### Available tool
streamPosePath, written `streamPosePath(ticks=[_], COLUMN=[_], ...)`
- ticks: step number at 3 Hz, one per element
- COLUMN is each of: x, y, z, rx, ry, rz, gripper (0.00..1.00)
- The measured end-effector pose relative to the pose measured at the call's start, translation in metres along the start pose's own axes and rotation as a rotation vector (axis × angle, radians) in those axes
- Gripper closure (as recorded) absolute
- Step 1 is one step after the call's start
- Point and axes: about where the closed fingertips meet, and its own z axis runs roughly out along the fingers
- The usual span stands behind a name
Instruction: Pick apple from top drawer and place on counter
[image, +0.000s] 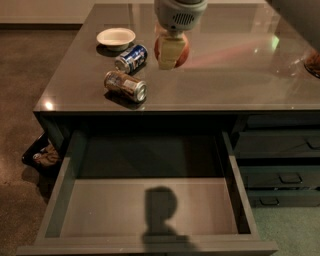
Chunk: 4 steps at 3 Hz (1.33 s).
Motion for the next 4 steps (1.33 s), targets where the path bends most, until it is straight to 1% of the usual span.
streamPosePath(ticks=[1, 2, 3, 4], x=[0.049, 0.088, 0.11, 0.11], y=[-0.01, -0.007, -0.002, -0.002], z=[-0.017, -0.008, 0.037, 0.037], rx=[0.054, 0.063, 0.023, 0.023], ry=[0.007, -0.045, -0.141, -0.141], rz=[0.103, 0.205, 0.33, 0.33], gripper=[1.0, 1.0, 0.82, 0.94])
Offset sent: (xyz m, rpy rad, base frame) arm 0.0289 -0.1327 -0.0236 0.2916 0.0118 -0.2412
